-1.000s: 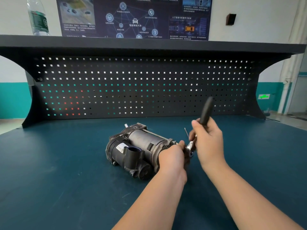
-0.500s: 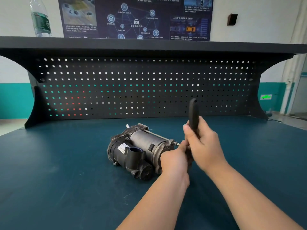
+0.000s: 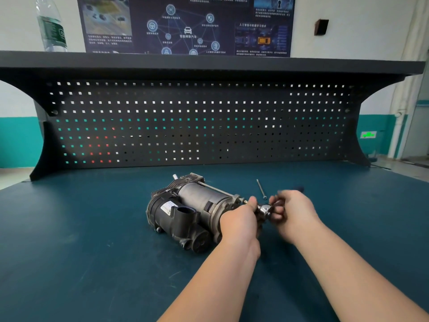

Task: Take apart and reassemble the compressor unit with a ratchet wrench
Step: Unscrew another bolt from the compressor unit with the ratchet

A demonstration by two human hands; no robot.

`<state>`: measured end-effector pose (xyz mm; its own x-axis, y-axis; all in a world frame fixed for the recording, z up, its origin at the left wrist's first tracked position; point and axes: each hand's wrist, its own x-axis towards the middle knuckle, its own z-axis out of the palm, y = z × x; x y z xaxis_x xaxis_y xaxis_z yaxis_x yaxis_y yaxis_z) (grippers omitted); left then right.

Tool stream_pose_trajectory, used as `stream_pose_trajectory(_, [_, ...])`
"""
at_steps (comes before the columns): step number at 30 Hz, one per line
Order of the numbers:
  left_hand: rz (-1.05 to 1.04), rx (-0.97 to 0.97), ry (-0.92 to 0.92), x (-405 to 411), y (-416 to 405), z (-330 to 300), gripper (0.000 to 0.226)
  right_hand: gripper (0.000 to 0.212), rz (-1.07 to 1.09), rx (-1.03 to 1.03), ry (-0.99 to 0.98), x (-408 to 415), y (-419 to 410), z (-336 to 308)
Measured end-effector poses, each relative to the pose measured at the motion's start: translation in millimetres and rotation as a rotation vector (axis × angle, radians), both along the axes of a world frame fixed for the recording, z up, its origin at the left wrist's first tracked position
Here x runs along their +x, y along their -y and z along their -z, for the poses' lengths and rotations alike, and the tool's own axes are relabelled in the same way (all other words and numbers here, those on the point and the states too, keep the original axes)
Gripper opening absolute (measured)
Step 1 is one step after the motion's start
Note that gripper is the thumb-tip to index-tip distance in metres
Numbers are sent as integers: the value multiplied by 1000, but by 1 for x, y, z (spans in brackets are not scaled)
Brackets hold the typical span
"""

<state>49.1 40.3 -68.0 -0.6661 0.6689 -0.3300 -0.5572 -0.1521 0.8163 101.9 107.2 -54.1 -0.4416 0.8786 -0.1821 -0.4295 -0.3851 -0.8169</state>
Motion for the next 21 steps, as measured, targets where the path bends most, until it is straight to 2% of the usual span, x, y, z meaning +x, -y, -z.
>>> stream_pose_trajectory(1, [12, 2, -7, 0, 1, 0, 28, 22, 72, 184, 28, -1, 2, -3])
stream_pose_trajectory(4, [79, 1, -27, 2, 4, 0, 24, 18, 191, 923, 196, 2, 12, -5])
stream_pose_trajectory(5, [93, -3, -27, 1, 5, 0, 23, 16, 177, 1092, 233, 3, 16, -4])
stream_pose_trajectory(7, [107, -5, -24, 0, 5, -1, 20, 13, 150, 1203, 250, 4, 21, -1])
stream_pose_trajectory(9, [120, -14, -30, -2, 5, -2, 22, 16, 184, 1113, 213, 3, 19, -3])
stream_pose_trajectory(10, [128, -15, -37, -3, 4, -2, 22, 18, 214, 1002, 208, 2, 16, -4])
stream_pose_trajectory(12, [132, -13, -46, -4, 4, -4, 20, 20, 209, 600, 184, -1, 6, -5])
stream_pose_trajectory(14, [127, -16, -37, -4, 5, -4, 22, 22, 71, 68, 79, -1, 0, 0])
stream_pose_trajectory(16, [138, -1, -20, -4, 5, -4, 27, 25, -39, -271, -41, 1, 0, 6])
stream_pose_trajectory(18, [125, 11, 0, -3, 5, -5, 30, 26, -51, -290, -77, 0, 1, 6])
stream_pose_trajectory(20, [98, 5, 9, -1, 5, -5, 29, 26, 27, -92, -54, -3, 3, 1])
stream_pose_trajectory(21, [89, 3, 13, 0, 5, -4, 28, 24, 95, 96, -17, -3, 6, -2])
